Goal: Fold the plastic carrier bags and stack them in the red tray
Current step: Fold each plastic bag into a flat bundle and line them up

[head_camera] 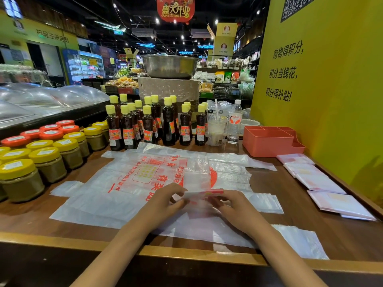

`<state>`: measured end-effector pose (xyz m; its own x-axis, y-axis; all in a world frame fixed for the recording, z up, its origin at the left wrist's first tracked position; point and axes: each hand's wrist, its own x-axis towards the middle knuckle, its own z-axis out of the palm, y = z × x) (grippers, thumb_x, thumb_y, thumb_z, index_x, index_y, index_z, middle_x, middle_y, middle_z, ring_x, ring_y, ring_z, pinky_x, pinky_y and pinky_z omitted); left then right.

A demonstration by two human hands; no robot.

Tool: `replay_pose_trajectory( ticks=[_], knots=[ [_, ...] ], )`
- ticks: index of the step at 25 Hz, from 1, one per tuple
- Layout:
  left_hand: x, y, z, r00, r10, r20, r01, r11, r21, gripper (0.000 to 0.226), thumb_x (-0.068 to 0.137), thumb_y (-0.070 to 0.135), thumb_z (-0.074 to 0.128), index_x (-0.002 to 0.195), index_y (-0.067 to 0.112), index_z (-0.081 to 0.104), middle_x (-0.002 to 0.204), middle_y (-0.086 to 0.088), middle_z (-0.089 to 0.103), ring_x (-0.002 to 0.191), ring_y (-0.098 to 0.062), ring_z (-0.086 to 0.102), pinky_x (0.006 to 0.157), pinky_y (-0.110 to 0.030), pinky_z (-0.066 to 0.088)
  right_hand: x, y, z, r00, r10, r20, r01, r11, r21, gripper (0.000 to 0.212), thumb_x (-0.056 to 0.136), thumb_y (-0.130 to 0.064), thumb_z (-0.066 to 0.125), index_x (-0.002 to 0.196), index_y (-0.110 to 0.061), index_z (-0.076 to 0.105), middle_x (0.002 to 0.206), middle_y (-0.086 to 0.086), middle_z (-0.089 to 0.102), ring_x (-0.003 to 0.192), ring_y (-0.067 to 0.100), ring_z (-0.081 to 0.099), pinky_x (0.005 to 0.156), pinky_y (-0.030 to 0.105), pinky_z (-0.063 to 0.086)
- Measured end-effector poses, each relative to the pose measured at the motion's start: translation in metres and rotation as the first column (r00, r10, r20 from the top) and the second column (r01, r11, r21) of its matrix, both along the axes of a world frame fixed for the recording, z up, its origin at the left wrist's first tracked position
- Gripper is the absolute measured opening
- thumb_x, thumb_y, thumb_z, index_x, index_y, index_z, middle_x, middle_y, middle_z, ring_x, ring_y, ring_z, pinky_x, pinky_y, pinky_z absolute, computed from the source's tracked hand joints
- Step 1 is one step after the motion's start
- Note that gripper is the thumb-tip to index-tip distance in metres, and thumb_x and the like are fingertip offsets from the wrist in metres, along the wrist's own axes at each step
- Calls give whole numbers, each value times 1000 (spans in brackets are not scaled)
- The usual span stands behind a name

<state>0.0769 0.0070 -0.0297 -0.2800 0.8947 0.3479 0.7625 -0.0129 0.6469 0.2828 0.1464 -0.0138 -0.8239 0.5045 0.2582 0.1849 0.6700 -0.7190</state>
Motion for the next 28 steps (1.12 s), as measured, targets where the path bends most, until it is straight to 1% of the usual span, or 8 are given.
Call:
replay_pose_trajectory(
  ticks=[3,5,7,11,16,19,24,28],
  knots=[
    [5,0,3,998,37,56,-38,999,27,18,94,42,61,104,31,70,100,19,68,95,0,60,77,-16,49,-1,-4,5,999,-38,-21,37,997,-62,18,99,-36,59,111,-47,68,106,-30,69,103,-8,63,90,16,50],
    [7,0,7,995,52,80,-55,998,36,12,96,37,62,100,30,71,95,18,70,93,1,62,76,-16,50,-3,-5,7,996,-58,-61,52,994,-99,16,98,-33,63,112,-40,67,100,-20,73,93,1,68,89,22,54],
    [8,-1,8,995,37,94,-41,999,35,12,97,34,61,98,27,71,93,17,71,92,0,63,79,-18,51,-3,-6,9,992,-58,-110,43,990,-131,18,98,-29,64,115,-33,65,91,-9,76,85,8,71,87,22,54],
    [8,-1,6,990,80,113,-82,997,7,19,96,40,61,91,24,70,97,12,68,94,-1,60,83,-24,53,-2,-9,9,988,-96,-124,74,982,-174,23,98,-28,64,113,-43,58,84,-4,76,80,11,72,82,22,54],
    [10,1,7,984,135,117,-131,991,-40,23,95,36,63,80,21,70,104,12,63,95,9,55,80,-8,45,-5,-3,3,976,-195,-98,175,967,-185,38,93,-36,69,127,-42,52,90,-9,73,81,5,70,76,21,55],
    [10,1,8,981,136,138,-132,991,-35,23,95,35,65,79,19,70,106,13,63,98,12,53,77,0,41,-7,-3,2,977,-187,-102,164,966,-199,41,92,-32,71,128,-40,54,90,-10,73,82,6,70,78,25,58],
    [10,2,7,978,115,176,-109,993,-47,25,91,35,70,74,17,71,111,18,63,104,8,56,84,-11,45,-9,-1,-1,986,-139,-89,126,983,-133,38,96,-23,67,129,-40,58,86,-7,73,81,13,70,82,30,60],
    [11,1,8,981,35,193,-17,996,-90,28,89,33,73,66,19,66,118,19,60,107,7,58,91,-16,51,-8,0,-2,981,-155,-120,134,977,-163,34,96,-21,66,126,-34,60,85,-5,72,81,14,69,83,34,60]
  ],
)
